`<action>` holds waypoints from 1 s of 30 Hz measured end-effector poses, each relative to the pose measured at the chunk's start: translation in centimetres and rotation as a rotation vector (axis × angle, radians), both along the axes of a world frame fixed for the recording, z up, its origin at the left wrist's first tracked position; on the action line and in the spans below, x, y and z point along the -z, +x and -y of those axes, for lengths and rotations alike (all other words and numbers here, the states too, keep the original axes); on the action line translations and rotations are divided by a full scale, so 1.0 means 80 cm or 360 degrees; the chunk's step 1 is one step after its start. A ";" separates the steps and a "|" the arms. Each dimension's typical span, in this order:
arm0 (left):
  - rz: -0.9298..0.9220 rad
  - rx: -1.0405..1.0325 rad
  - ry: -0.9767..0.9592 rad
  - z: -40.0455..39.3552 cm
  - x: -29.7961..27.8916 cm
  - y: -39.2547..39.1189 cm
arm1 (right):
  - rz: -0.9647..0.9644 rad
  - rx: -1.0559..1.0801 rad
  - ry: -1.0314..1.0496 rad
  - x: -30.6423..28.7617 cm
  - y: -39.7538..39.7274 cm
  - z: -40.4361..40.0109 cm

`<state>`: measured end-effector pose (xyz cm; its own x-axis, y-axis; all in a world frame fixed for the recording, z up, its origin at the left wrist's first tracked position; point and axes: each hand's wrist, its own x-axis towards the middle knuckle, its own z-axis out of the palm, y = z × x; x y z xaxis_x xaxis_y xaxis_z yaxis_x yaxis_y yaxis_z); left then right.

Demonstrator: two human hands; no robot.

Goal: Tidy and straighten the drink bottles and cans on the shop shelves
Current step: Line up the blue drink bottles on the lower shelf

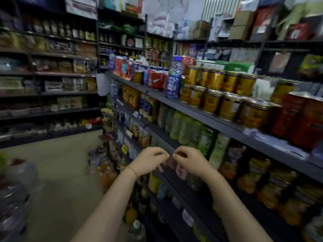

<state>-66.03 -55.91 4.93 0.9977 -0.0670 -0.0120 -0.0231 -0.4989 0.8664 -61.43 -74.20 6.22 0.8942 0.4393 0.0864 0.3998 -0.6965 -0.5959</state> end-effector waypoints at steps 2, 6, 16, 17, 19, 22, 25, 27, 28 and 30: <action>0.0019 -0.0078 -0.0082 -0.058 -0.004 0.032 | 0.0099 0.0099 0.0145 -0.013 0.044 -0.066; 0.0165 -0.0236 -0.0197 -0.134 -0.028 0.106 | 0.0291 0.0355 0.0410 -0.047 0.126 -0.152; 0.0308 -0.0235 -0.0425 -0.176 -0.081 0.279 | 0.0608 0.0895 0.0785 -0.096 0.318 -0.212; 0.0281 -0.0248 -0.0511 -0.174 -0.084 0.295 | 0.0628 0.0931 0.0798 -0.098 0.337 -0.215; 0.0191 -0.0261 -0.0707 -0.167 -0.092 0.323 | 0.0647 0.1018 0.0817 -0.100 0.370 -0.224; 0.0115 -0.0212 -0.0794 -0.155 -0.101 0.357 | 0.0634 0.1151 0.0822 -0.104 0.405 -0.230; 0.0146 -0.0196 -0.0793 -0.150 -0.103 0.384 | 0.0691 0.1228 0.0845 -0.109 0.425 -0.229; 0.0165 -0.0180 -0.0813 -0.150 -0.103 0.393 | 0.0774 0.1232 0.0863 -0.109 0.424 -0.226; 0.0182 -0.0167 -0.0828 -0.152 -0.102 0.394 | 0.0819 0.1208 0.0892 -0.106 0.418 -0.224; 0.0254 -0.0158 -0.0861 -0.158 -0.097 0.392 | 0.0877 0.1109 0.0993 -0.103 0.393 -0.224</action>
<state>-34.68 -43.26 12.68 0.9862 0.0726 0.1489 -0.1499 0.0082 0.9887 -29.98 -56.30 14.44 0.7001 -0.4104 0.5844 0.3547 -0.5103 -0.7834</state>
